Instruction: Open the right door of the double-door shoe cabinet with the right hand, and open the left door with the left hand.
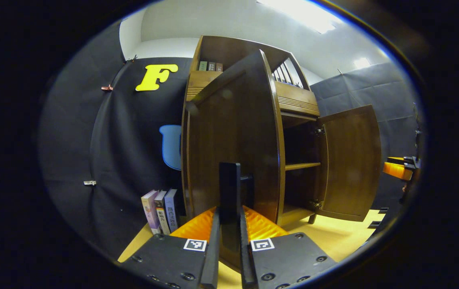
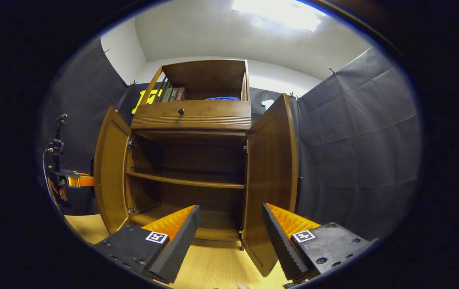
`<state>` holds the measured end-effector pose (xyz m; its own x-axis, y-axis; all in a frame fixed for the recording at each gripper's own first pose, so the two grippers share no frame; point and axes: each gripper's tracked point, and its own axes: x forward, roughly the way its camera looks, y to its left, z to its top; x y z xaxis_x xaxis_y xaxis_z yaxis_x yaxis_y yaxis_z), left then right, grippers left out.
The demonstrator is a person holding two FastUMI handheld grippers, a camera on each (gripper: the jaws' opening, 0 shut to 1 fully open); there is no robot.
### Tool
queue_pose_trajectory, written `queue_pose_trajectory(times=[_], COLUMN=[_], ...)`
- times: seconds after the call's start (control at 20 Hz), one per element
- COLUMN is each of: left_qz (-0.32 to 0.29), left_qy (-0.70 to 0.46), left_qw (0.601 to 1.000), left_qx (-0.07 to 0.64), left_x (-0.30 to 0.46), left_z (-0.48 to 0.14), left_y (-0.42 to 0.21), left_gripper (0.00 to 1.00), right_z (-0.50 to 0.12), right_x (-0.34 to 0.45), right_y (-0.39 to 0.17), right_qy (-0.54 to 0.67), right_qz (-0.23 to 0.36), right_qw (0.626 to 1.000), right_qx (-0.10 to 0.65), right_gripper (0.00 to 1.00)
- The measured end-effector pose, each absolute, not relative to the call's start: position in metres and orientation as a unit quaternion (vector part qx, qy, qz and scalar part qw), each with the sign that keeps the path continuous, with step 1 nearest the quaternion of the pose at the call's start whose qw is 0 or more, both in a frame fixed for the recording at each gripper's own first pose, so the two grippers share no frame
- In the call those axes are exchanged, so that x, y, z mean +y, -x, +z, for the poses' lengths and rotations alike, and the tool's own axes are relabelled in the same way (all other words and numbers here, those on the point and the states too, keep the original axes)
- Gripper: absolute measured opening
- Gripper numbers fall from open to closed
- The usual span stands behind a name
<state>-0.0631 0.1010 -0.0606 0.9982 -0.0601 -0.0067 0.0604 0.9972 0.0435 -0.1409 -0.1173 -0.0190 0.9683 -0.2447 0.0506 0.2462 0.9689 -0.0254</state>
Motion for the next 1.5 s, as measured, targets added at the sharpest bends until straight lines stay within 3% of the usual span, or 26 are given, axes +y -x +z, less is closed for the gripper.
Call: queue_pose_trajectory(times=[0.6, 0.65, 0.7, 0.75, 0.95, 1.0, 1.05, 1.1, 1.2, 1.4, 1.5], left_qz=[0.080, 0.076, 0.071, 0.060, 0.038, 0.023, 0.006, -0.008, -0.040, -0.078, -0.068], left_qy=[-0.042, -0.027, -0.014, -0.007, -0.020, -0.020, -0.022, -0.021, -0.020, -0.014, -0.010], left_qw=[0.996, 0.997, 0.997, 0.998, 0.999, 0.999, 1.000, 1.000, 0.999, 0.997, 0.997], left_qx=[0.000, 0.002, 0.006, 0.006, -0.013, -0.012, -0.007, 0.000, 0.011, -0.002, -0.026], left_x=[0.164, 0.162, 0.157, 0.149, 0.113, 0.096, 0.078, 0.064, 0.037, 0.000, -0.004], left_z=[-0.056, -0.055, -0.054, -0.053, -0.039, -0.038, -0.040, -0.042, -0.048, -0.047, -0.038], left_y=[0.101, 0.110, 0.120, 0.131, 0.151, 0.147, 0.142, 0.134, 0.113, 0.080, 0.070], left_gripper=[0.18, 0.18, 0.12, 0.18, 0.18, 0.14, 0.22, 0.19, 0.29, 0.66, 0.84], right_z=[-0.041, -0.042, -0.043, -0.044, -0.048, -0.048, -0.049, -0.050, -0.053, -0.042, -0.036], right_x=[-0.079, -0.075, -0.070, -0.063, -0.050, -0.049, -0.047, -0.045, -0.037, -0.026, -0.023], right_y=[0.104, 0.101, 0.099, 0.098, 0.085, 0.082, 0.079, 0.076, 0.070, 0.063, 0.061], right_qy=[0.008, 0.005, 0.001, -0.002, 0.006, 0.011, 0.015, 0.016, 0.014, 0.005, -0.001], right_qz=[-0.065, -0.059, -0.054, -0.045, -0.035, -0.038, -0.039, -0.040, -0.033, -0.028, -0.026], right_qw=[0.998, 0.998, 0.999, 0.999, 0.999, 0.999, 0.999, 0.999, 0.999, 1.000, 1.000], right_qx=[0.004, 0.005, 0.007, 0.009, 0.012, 0.012, 0.013, 0.014, 0.021, 0.006, -0.002], right_gripper=[0.96, 0.96, 0.96, 0.96, 0.96, 0.96, 0.95, 0.96, 0.96, 0.96, 0.96])
